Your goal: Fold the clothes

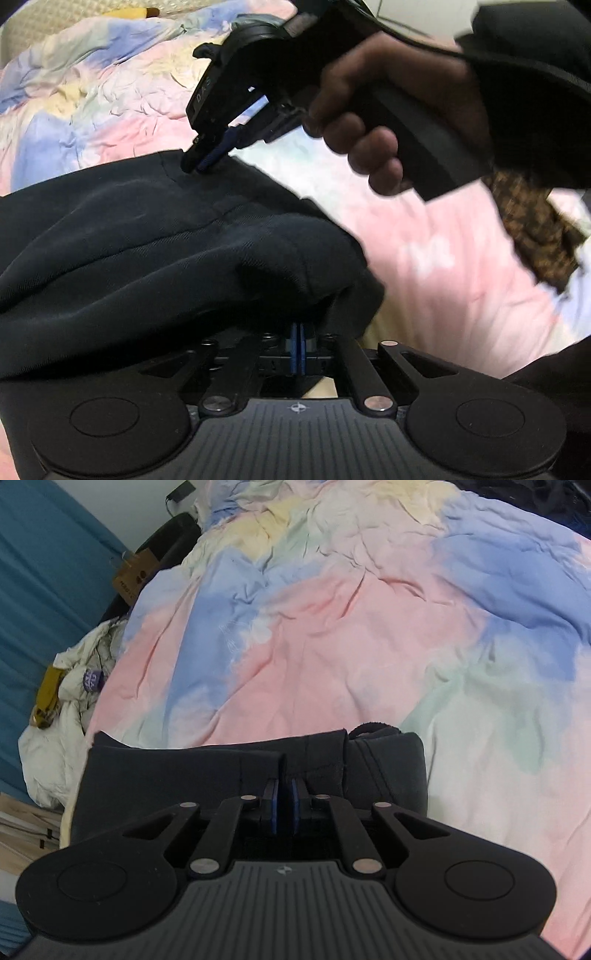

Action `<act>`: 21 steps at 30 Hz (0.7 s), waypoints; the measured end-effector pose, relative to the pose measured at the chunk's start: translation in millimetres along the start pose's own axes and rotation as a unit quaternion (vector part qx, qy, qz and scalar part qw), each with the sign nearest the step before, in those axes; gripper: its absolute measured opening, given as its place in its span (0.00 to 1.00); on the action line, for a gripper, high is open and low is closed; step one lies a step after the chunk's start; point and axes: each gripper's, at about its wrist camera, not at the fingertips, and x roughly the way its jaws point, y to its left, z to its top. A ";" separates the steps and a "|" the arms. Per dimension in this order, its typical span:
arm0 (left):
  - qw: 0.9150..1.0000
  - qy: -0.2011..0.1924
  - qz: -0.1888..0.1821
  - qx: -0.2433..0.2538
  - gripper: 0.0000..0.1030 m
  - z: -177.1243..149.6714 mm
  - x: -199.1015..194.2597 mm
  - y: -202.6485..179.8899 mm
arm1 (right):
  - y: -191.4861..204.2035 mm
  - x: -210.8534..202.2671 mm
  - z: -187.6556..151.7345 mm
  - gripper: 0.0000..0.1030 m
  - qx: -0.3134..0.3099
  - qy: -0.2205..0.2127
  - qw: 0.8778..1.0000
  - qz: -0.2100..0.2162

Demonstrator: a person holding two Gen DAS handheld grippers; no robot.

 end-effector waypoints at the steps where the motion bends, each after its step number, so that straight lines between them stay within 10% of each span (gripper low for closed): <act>1: 1.000 -0.002 -0.002 -0.006 0.09 1.4 -4.7 -0.2 | 1.2 -4.5 -1.2 0.20 0.002 -0.003 1.000 0.001; 13: 0.994 -0.049 0.031 -0.088 0.49 -0.5 -89.0 6.0 | 24.0 -85.1 -19.0 0.22 -0.002 -0.033 0.999 -0.016; 21: 0.974 -0.060 0.061 -0.210 0.71 -16.9 -135.1 51.9 | 38.0 -106.2 -42.0 0.26 0.006 -0.041 0.999 -0.020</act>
